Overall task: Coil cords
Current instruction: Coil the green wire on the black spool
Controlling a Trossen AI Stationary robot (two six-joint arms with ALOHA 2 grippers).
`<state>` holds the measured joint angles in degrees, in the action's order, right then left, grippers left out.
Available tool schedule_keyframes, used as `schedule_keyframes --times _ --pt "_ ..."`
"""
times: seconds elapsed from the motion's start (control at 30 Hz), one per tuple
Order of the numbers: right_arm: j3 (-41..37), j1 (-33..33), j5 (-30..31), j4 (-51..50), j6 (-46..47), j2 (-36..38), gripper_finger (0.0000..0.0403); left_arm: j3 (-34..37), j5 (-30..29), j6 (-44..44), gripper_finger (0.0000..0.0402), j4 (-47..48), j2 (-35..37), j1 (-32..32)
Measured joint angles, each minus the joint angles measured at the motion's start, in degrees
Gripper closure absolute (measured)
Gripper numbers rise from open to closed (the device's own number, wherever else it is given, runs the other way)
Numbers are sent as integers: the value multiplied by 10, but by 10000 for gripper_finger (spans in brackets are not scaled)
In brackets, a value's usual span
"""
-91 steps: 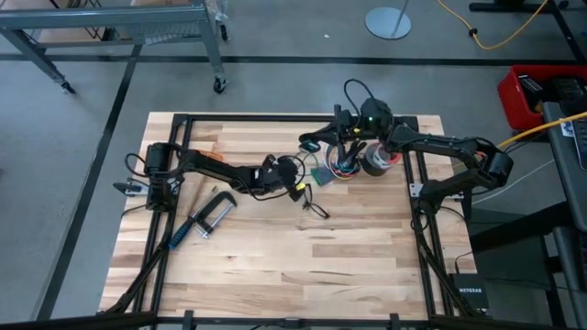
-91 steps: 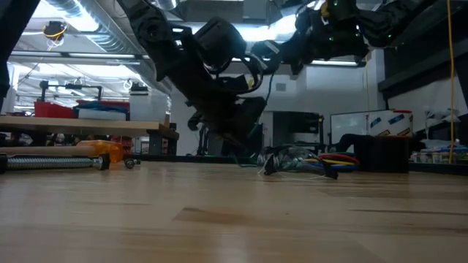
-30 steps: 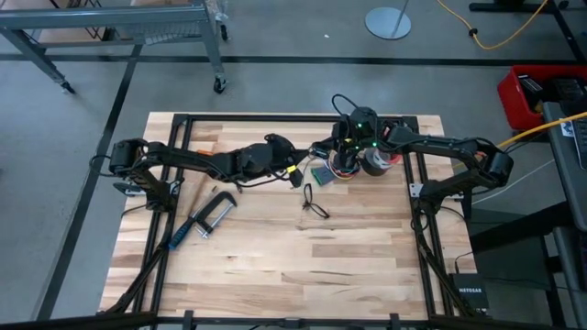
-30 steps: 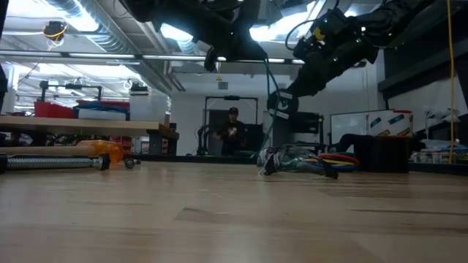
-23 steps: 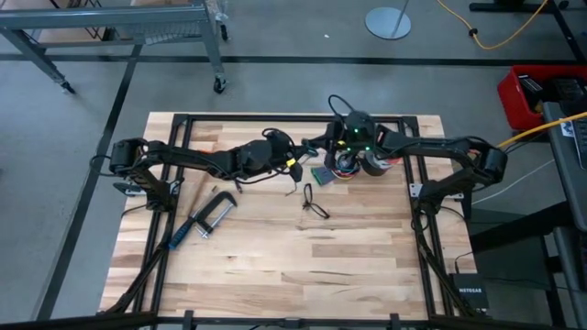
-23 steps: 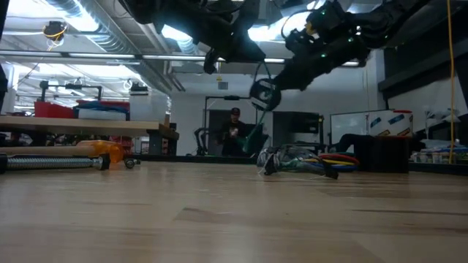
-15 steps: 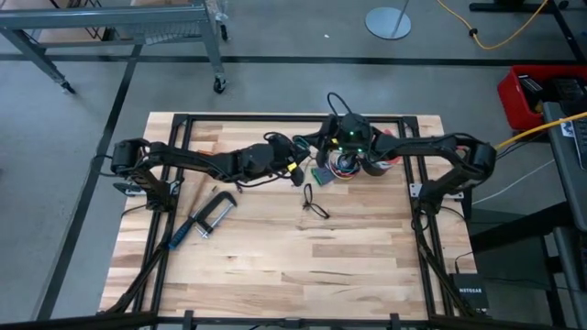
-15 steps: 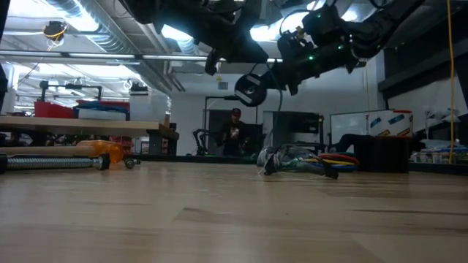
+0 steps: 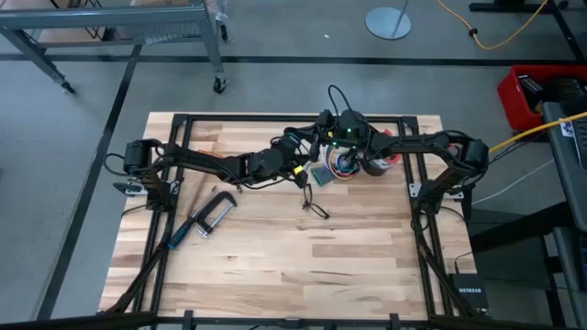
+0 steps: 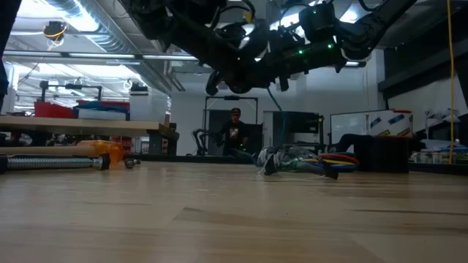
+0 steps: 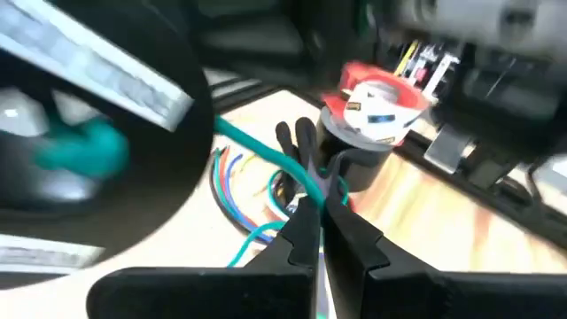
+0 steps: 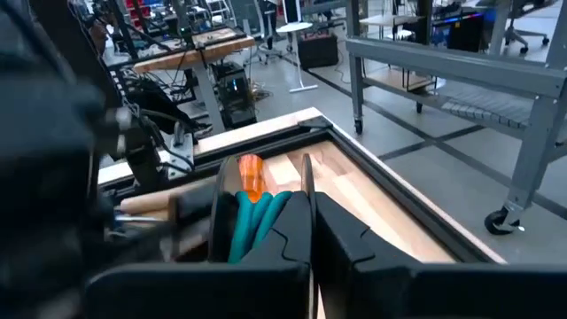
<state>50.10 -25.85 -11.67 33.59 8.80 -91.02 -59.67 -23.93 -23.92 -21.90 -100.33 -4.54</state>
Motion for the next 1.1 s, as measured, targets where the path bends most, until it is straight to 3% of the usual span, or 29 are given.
schedule_keyframes --times 0.37,0.57,0.9,1.1 --pt "16 -2 -17 4 -16 0 400 0 -120 143 401 105 -9 31" --pt "16 -5 -56 4 -17 0 400 1 -125 197 401 143 -8 42" --pt "17 -6 -112 13 -17 4 400 1 -225 188 400 169 -8 51" --pt "19 -9 -116 23 -16 6 400 3 -235 157 371 155 -10 50"
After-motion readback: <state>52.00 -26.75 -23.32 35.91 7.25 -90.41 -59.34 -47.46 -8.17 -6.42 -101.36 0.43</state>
